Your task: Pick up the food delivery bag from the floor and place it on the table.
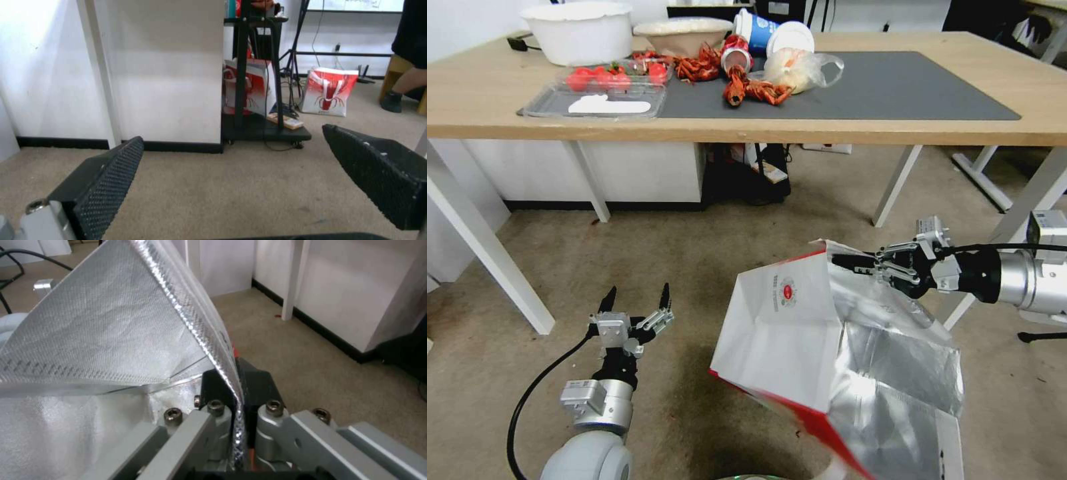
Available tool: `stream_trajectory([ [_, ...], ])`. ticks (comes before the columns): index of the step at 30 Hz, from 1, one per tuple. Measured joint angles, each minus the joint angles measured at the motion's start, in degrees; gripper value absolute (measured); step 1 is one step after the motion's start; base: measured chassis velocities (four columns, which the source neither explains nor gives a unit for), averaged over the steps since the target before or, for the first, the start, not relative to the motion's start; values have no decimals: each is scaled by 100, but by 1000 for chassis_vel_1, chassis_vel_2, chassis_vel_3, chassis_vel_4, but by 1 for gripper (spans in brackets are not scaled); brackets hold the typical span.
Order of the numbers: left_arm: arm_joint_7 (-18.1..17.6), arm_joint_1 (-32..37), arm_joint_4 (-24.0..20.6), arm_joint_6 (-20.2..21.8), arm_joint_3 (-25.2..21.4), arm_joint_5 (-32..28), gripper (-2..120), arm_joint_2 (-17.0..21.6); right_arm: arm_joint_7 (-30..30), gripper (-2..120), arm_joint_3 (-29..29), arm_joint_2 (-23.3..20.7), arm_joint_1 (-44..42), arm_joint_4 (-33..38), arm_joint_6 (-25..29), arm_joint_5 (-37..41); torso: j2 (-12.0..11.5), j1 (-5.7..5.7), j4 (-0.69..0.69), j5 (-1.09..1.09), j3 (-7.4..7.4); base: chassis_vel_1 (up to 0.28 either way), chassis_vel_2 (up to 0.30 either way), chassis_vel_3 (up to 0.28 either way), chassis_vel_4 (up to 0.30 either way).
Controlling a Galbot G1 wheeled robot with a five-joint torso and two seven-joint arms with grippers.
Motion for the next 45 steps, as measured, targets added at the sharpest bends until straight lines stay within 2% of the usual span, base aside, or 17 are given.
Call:
stream_trajectory([
  [15, 1, 22, -50, 5, -26, -8, 100, 12, 5, 0, 11, -146, -17, 128, -103, 171, 0, 0, 0, -1, 0, 0, 0, 0, 0],
  [24, 133, 31, -60, -81, -86, -49, 100, 1, -48, 0, 22, -116, -36, 136, -118, 95, 34, 4, 0, 0, 13, 0, 0, 0, 0],
  [31, 175, 34, -60, -91, -127, -57, 100, -18, -90, 0, 22, -150, -33, 139, -164, 115, 354, -1, 0, 0, 339, 0, 0, 0, 0],
  [36, 205, 31, -60, -92, -160, -66, 100, -21, -102, 0, 22, -202, -35, 136, -164, 177, 477, 11, 0, 0, 449, 0, 0, 0, 0],
  [39, 214, 28, -66, -98, -177, -76, 100, -23, -135, 0, 22, -257, -36, 148, -174, 217, 632, 47, 0, 0, 575, 0, 0, 0, 0],
  [45, 216, 31, -88, -99, -181, -77, 100, -22, -154, 0, 23, -265, -36, 167, -188, 233, 784, 81, 0, 0, 695, 0, 0, 0, 0],
])
